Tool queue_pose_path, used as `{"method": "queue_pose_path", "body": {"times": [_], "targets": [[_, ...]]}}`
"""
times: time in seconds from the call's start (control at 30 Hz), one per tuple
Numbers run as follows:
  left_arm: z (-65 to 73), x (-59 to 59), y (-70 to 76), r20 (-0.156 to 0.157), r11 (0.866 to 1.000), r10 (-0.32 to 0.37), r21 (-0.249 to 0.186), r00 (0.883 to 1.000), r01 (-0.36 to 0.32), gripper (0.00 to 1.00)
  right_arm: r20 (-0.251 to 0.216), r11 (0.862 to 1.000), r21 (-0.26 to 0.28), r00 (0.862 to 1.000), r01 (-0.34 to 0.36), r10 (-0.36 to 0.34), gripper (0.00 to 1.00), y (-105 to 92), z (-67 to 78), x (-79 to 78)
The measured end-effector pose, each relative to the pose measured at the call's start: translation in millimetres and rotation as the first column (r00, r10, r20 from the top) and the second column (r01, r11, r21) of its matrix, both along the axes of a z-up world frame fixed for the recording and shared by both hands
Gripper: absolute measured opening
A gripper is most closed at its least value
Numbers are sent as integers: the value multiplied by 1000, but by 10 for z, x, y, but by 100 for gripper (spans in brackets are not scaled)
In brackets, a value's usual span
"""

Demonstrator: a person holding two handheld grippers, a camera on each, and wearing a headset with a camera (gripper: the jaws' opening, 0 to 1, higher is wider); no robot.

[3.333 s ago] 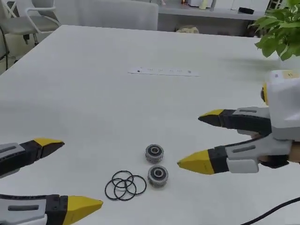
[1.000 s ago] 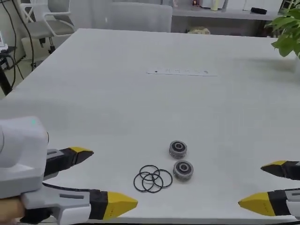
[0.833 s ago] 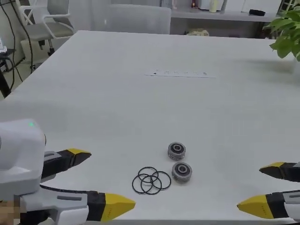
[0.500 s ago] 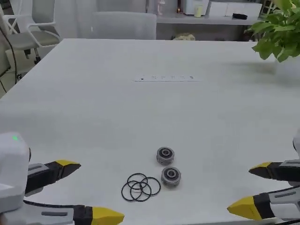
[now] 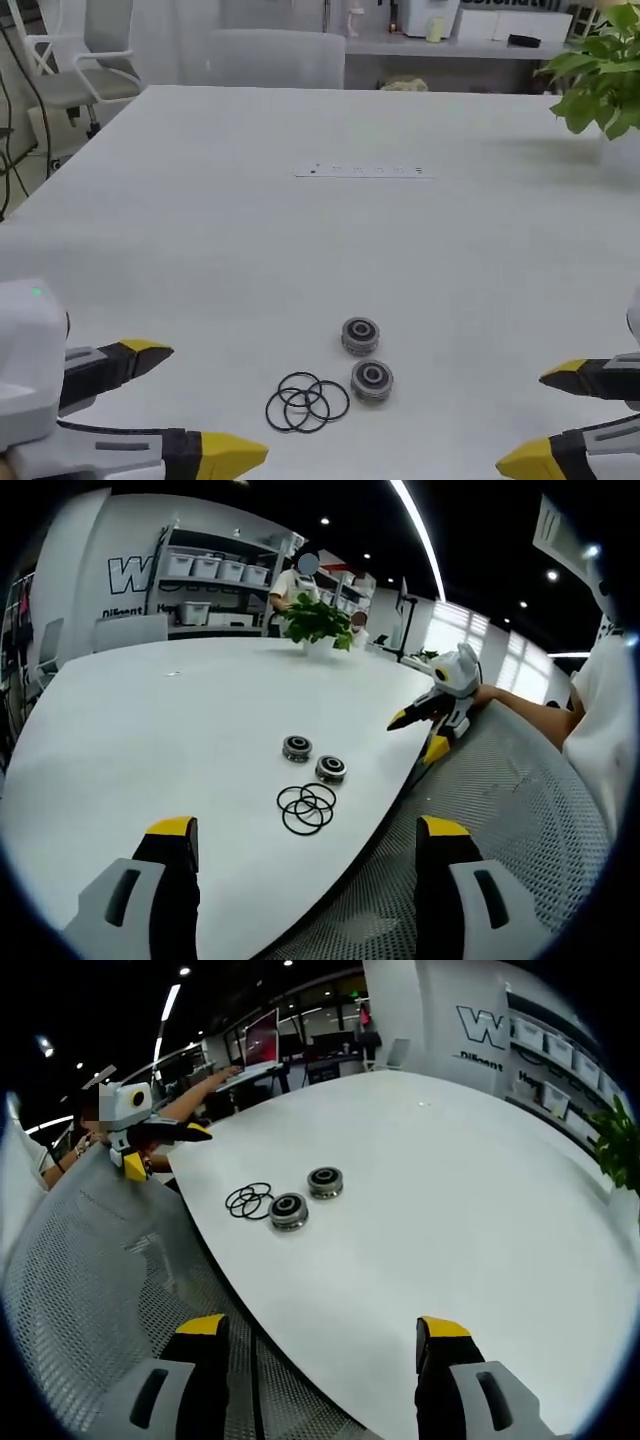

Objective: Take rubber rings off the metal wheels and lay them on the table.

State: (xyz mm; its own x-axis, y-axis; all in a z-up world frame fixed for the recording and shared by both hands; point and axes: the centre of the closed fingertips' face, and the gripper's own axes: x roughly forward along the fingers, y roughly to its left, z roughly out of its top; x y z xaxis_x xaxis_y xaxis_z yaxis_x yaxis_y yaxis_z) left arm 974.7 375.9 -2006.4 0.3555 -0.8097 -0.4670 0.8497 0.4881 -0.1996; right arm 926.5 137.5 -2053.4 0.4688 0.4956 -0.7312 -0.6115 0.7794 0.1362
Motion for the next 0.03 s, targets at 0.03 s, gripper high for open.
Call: {"method": "queue_pose_path", "body": {"times": [0.03], "targets": [[-6,-3,-1,-1,1000,-2,3,1000,2,88,0,1000,1,1000,1,-1,75,-1,0,0]]}}
